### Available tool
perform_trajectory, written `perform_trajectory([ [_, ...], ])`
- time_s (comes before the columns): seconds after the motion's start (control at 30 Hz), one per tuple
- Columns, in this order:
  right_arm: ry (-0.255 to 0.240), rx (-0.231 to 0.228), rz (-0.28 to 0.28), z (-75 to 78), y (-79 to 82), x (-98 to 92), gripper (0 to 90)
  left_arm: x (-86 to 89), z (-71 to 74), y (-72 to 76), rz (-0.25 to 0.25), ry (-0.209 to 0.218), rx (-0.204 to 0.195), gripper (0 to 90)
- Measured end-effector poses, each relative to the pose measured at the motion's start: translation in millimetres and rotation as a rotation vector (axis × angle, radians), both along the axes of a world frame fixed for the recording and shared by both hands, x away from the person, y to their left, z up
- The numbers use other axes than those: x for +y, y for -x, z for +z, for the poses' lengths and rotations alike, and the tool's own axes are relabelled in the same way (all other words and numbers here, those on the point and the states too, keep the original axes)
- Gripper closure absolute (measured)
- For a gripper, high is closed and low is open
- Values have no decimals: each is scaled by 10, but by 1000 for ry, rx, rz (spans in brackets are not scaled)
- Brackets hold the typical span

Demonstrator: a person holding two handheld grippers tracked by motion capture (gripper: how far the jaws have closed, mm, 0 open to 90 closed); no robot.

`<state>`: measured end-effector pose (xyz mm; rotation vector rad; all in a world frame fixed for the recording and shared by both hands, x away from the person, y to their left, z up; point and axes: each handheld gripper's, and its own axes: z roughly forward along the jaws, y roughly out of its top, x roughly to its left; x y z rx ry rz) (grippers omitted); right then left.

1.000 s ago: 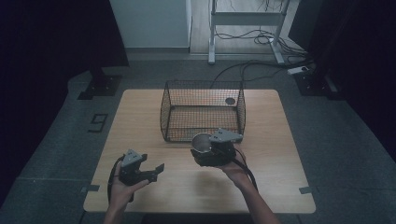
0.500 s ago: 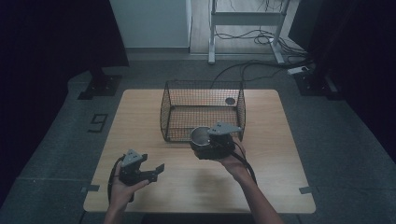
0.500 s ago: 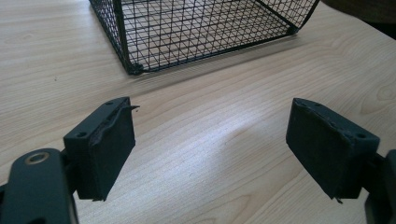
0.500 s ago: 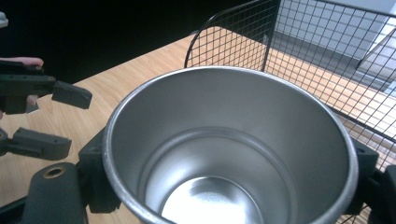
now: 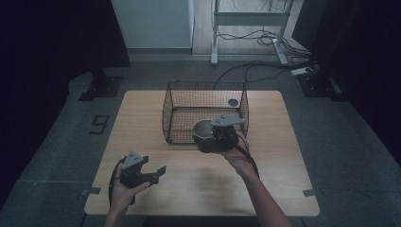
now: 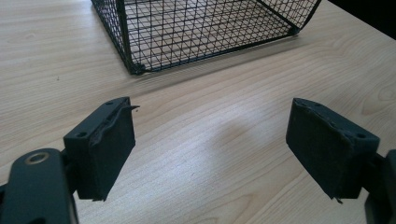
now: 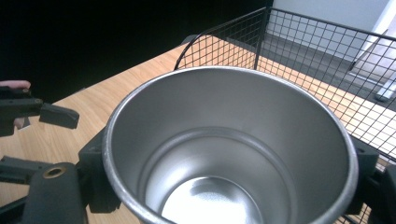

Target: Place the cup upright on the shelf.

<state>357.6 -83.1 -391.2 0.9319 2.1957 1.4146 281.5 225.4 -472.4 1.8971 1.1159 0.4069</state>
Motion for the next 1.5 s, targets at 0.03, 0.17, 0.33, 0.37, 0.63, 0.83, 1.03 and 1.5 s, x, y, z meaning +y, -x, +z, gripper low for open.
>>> perform_trajectory([
  [0.03, 0, -1, -1, 10, -12, -1, 184, -1, 1, 0, 0, 1, 0, 159],
  [0.17, 3, 1, -6, 45, -51, 4, 184, -4, 2, 2, -2, 0, 0, 158],
  [0.33, 5, 5, 3, 81, -88, 38, 184, -26, 6, 9, -7, -3, -1, 159],
  [0.37, 9, 4, 4, 93, -108, 53, 184, -27, 6, 9, -8, -4, -1, 159],
  [0.63, 7, 7, 0, 158, -189, 96, 184, -10, 11, 10, -8, 1, 1, 159],
  [0.83, 12, 10, -6, 180, -243, 121, 184, -7, 24, 18, -9, 4, -2, 159],
  [1.03, 21, 19, -21, 170, -334, 121, 184, -4, 29, 22, -7, 6, -5, 159],
  [1.5, 22, 39, -68, 198, -541, 84, 184, 25, 51, 30, -2, 16, -10, 159],
])
